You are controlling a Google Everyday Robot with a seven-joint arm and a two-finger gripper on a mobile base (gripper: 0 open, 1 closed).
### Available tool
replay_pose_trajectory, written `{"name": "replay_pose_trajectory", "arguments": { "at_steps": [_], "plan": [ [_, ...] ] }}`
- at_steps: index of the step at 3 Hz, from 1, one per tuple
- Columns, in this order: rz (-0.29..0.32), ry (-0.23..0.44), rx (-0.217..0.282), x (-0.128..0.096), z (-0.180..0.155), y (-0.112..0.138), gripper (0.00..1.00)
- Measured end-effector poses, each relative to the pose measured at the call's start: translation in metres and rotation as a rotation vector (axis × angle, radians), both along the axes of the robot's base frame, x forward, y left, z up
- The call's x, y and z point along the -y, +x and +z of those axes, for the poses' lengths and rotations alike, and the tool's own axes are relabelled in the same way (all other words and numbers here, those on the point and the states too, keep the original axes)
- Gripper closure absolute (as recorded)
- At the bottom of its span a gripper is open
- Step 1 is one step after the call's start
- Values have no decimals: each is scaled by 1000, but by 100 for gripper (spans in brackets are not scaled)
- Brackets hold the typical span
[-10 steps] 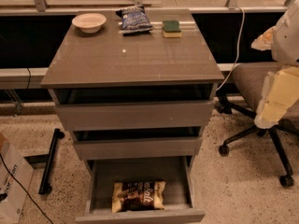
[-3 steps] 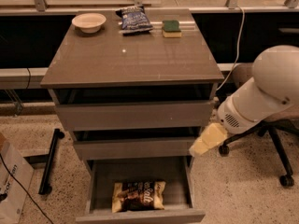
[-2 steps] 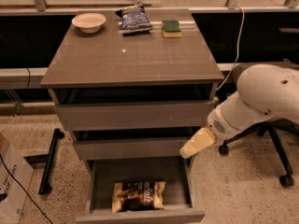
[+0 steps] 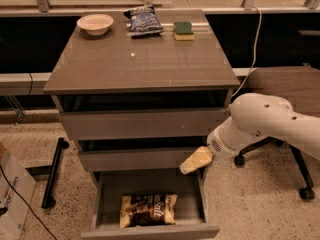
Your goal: Pick brown chip bag from bottom drawer and place on counter
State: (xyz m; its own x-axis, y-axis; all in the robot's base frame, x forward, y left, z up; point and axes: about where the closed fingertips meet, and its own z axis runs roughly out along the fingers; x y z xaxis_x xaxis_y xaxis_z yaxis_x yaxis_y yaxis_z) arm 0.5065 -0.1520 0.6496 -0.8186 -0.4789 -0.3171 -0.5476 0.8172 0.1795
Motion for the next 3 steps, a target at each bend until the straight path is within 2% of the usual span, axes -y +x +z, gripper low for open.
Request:
{"name": "replay_pose_trajectory", "arguments": {
  "at_steps": [1,3],
  "plan": [
    [-29,28,-76,-6,-43,1,0],
    [-112,135,-245,-10,-136,4,0]
  ]
}}
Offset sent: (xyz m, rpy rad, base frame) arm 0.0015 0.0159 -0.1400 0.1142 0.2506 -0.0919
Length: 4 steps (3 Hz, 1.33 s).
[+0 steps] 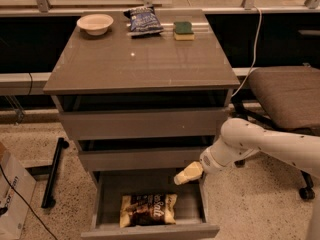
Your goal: Pick brown chip bag from bottom drawer and place on counter
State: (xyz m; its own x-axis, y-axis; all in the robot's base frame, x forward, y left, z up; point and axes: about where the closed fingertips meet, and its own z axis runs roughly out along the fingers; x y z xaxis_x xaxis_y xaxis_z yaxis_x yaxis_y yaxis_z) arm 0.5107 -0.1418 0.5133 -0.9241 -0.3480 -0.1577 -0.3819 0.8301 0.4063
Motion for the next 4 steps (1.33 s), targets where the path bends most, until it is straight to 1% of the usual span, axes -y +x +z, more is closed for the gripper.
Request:
{"name": "replay_pose_trajectory", "arguments": {
  "at_steps": [1,2,3,4],
  "plan": [
    [-45,56,-80,3,-45,4,0],
    [-45,56,-80,3,-45,4,0],
    [-69,13,-112,-3,-57,6,0],
    [-120,22,-184,-20,-92,10,0]
  ]
}}
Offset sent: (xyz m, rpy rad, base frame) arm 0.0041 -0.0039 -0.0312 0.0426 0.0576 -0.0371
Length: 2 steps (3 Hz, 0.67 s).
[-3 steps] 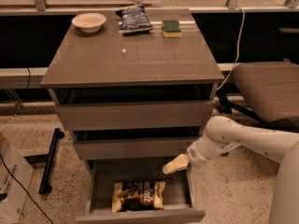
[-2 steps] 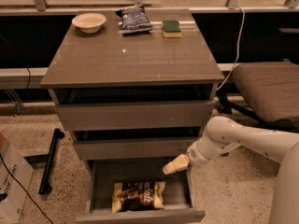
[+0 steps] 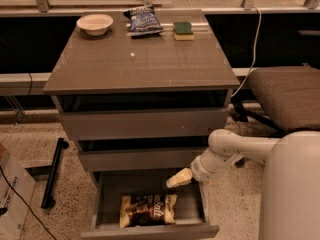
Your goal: Pick brown chip bag from bottom drawer and place on counter
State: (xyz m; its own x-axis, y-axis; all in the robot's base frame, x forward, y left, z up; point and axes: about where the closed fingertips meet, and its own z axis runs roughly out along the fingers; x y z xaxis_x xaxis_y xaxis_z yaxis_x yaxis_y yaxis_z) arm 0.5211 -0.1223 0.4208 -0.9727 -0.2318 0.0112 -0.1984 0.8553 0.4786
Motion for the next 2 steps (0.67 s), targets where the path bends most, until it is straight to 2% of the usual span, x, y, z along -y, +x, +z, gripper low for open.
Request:
{"name": "replay_pose_trajectory", "arguments": {
  "at_steps": [2],
  "plan": [
    [-91,30,-150,-15,-77,-1,0]
  ]
}}
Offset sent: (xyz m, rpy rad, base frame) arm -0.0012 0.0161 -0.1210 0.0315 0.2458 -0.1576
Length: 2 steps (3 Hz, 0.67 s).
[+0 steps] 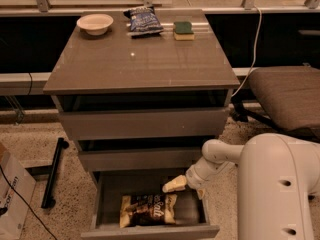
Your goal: Pick brown chip bag from bottom drawer and place on counter
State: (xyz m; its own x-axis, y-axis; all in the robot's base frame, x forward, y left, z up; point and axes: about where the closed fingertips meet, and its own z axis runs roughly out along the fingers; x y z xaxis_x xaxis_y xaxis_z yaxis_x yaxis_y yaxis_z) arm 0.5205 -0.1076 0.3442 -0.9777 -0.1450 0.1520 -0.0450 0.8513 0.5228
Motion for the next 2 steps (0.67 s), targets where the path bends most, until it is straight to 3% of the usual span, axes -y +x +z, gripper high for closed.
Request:
{"name": "replay_pose_trajectory", "arguments": {
  "at_steps": [1,2],
  "plan": [
    [-59,21,-70,-1,-34,-8,0],
    [-79,91,-105,-19,-63,-11,0]
  ]
}}
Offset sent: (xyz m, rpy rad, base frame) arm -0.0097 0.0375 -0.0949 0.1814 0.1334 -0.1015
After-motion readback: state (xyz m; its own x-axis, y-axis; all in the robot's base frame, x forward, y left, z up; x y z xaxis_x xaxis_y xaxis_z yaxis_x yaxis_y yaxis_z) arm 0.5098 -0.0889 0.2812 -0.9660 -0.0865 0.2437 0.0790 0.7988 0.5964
